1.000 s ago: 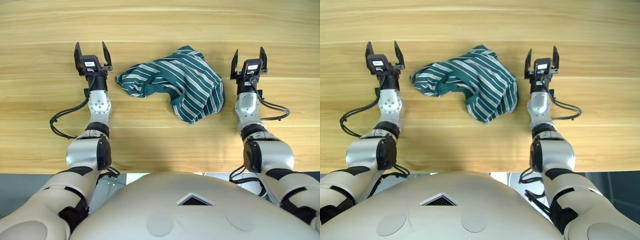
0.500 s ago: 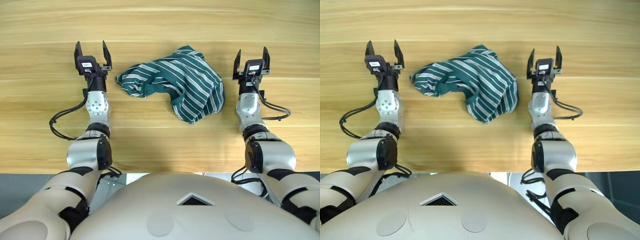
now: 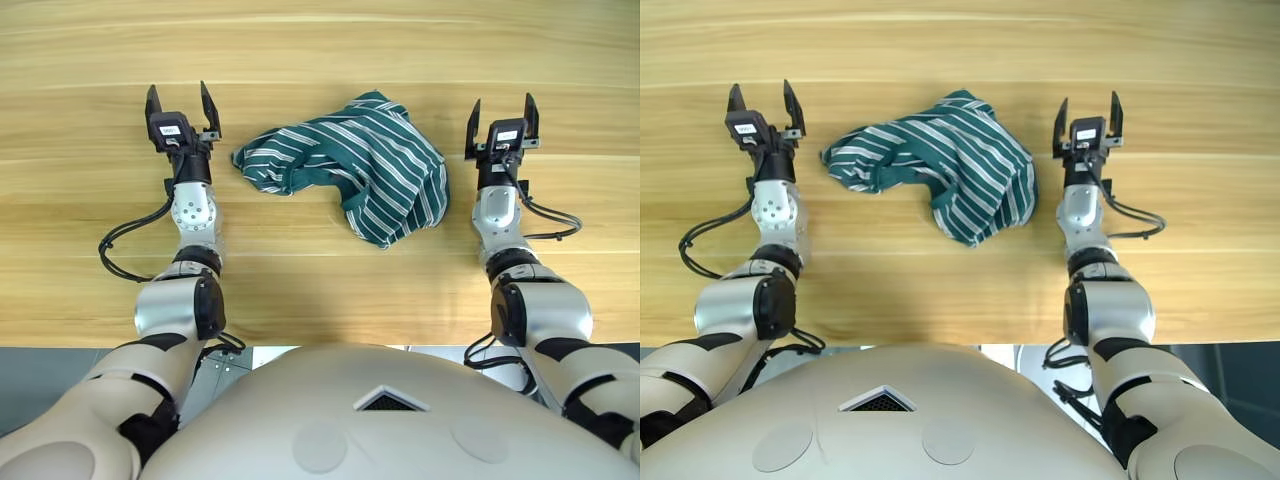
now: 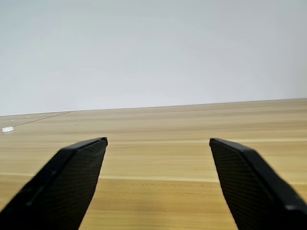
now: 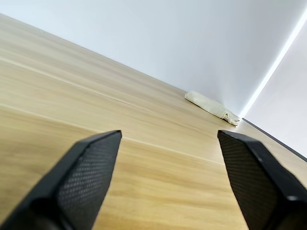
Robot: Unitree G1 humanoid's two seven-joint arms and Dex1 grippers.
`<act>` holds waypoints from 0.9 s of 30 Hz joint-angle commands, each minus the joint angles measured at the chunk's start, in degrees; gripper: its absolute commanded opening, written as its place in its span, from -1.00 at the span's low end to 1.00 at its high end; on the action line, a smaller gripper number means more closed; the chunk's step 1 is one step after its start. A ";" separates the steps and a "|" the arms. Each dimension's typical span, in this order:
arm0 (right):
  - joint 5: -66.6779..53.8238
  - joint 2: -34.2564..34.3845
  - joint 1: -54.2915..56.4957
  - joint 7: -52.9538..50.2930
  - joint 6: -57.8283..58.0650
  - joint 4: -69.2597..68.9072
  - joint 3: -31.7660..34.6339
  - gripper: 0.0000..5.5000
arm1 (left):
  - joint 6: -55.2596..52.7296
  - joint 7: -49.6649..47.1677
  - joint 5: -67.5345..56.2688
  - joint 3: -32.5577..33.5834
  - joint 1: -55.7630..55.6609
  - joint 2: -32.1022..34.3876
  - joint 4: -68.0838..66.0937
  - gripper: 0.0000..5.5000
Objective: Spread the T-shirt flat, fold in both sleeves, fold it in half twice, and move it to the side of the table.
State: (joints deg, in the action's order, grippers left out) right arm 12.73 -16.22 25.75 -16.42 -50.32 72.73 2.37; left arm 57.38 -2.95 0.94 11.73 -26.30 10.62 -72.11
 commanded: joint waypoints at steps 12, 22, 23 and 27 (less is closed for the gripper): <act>0.77 -0.75 0.18 -1.21 -0.03 -0.21 -0.63 0.35 | 0.28 0.08 1.12 -0.78 0.07 0.11 -0.17 0.45; 2.99 -1.62 -0.25 -3.07 -0.51 -0.81 -2.31 0.35 | 0.46 0.61 1.48 -0.66 -0.08 -0.02 -0.01 0.45; 5.19 -3.08 -1.35 -3.42 -2.62 -2.45 -3.79 0.35 | 1.30 2.95 0.39 -0.35 0.01 0.24 0.56 0.45; 8.51 -10.69 -5.77 5.76 -10.09 -10.51 -8.34 0.35 | 3.11 15.70 -8.39 2.96 1.00 0.27 3.58 0.45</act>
State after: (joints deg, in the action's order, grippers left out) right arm 20.24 -22.49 22.18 -16.49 -57.52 66.36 -3.87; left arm 60.09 7.09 -2.97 12.77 -26.17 10.70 -70.26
